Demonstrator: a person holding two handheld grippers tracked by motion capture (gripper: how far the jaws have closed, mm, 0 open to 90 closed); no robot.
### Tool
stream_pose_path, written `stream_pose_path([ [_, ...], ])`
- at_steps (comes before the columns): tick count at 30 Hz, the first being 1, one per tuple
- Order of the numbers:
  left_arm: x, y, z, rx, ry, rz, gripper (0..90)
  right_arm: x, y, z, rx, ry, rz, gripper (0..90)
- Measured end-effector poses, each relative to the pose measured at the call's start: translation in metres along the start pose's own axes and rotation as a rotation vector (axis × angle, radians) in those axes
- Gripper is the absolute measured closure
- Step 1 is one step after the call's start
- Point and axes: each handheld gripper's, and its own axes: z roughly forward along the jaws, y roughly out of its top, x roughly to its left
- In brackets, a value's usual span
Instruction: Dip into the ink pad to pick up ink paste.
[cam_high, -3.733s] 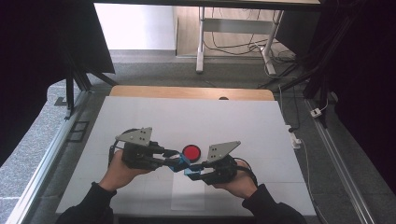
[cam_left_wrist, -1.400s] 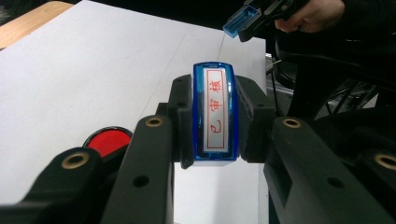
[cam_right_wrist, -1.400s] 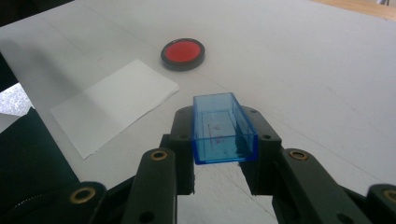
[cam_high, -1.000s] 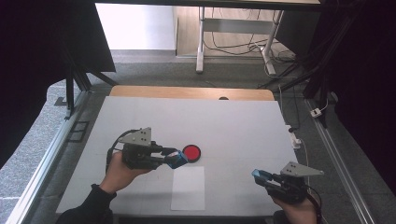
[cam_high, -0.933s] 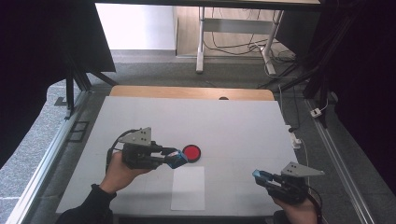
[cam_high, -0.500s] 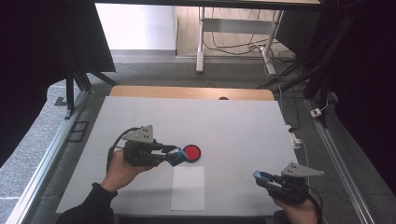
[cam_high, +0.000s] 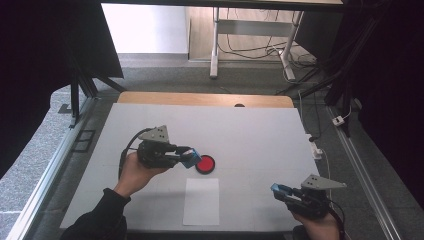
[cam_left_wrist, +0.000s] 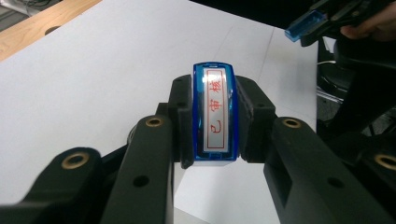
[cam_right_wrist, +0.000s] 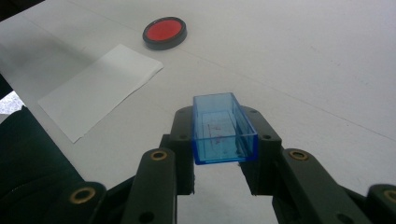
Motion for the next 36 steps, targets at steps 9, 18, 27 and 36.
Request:
stream_pose_path([
  [9,0.01,0.006,0.018,0.037,0.027,0.0,70.4,0.0,0.0,0.0,0.001,0.005,-0.003,68.4],
  [18,0.019,0.008,0.04,0.082,0.038,-0.006,70.5,0.0,0.0,0.001,0.001,0.006,-0.006,68.4],
  [27,0.028,0.006,0.061,0.124,0.046,-0.024,70.5,0.0,0.0,0.0,0.0,0.012,-0.002,68.4],
  [36,0.034,0.001,0.08,0.166,0.056,-0.038,70.5,0.0,0.0,0.0,0.0,0.014,-0.002,68.4],
])
